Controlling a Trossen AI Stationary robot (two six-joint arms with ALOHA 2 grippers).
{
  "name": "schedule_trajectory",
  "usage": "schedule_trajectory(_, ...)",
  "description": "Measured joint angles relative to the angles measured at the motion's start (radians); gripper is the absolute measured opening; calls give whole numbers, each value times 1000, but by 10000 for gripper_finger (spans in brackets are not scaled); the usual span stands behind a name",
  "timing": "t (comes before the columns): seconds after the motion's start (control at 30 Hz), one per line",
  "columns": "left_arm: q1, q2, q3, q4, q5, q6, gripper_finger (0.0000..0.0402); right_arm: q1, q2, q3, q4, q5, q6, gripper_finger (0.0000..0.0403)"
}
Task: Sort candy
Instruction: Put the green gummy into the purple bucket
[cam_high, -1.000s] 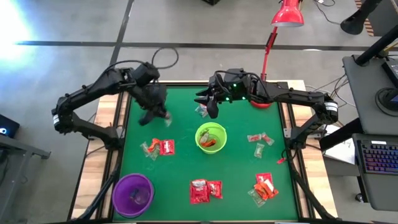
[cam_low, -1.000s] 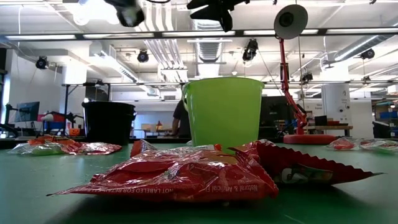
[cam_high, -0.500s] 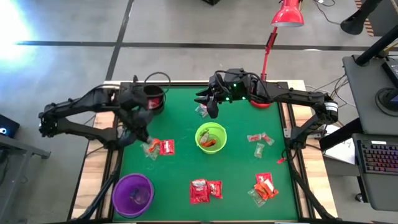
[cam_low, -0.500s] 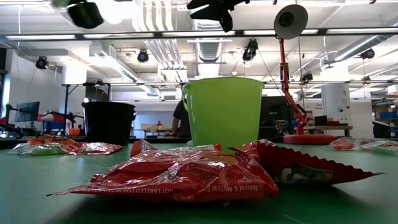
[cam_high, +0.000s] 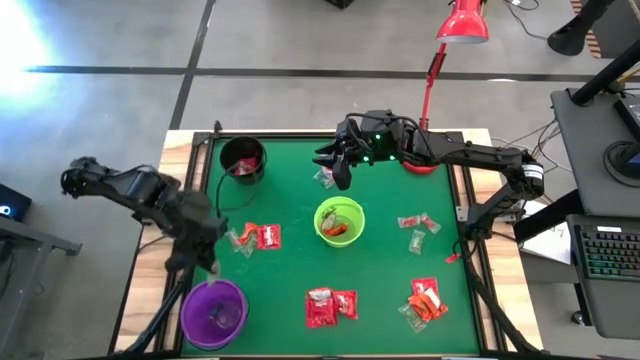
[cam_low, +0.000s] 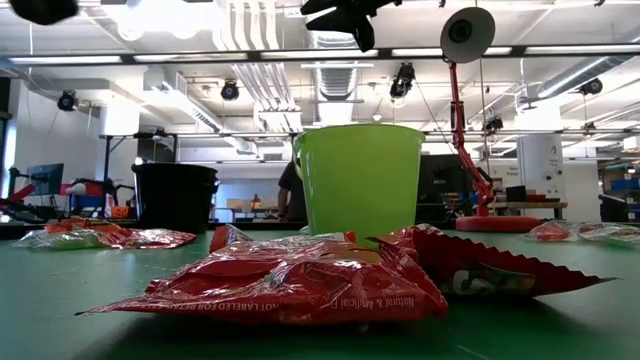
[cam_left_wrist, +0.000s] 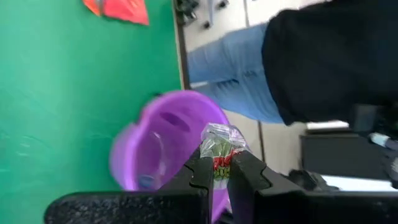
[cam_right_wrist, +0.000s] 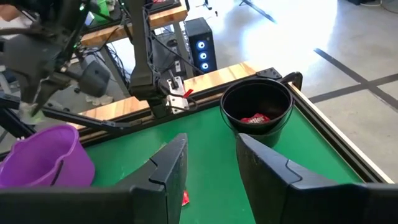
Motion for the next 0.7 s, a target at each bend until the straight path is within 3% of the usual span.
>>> schedule_trajectory(0.27, -160, 29, -39, 85, -10, -166, 9, 0, 0, 0, 1, 0, 0, 128)
schedule_trajectory(0.7, -183, 50, -45, 129, -9, -205, 80, 0, 0, 0, 0, 0, 30, 137)
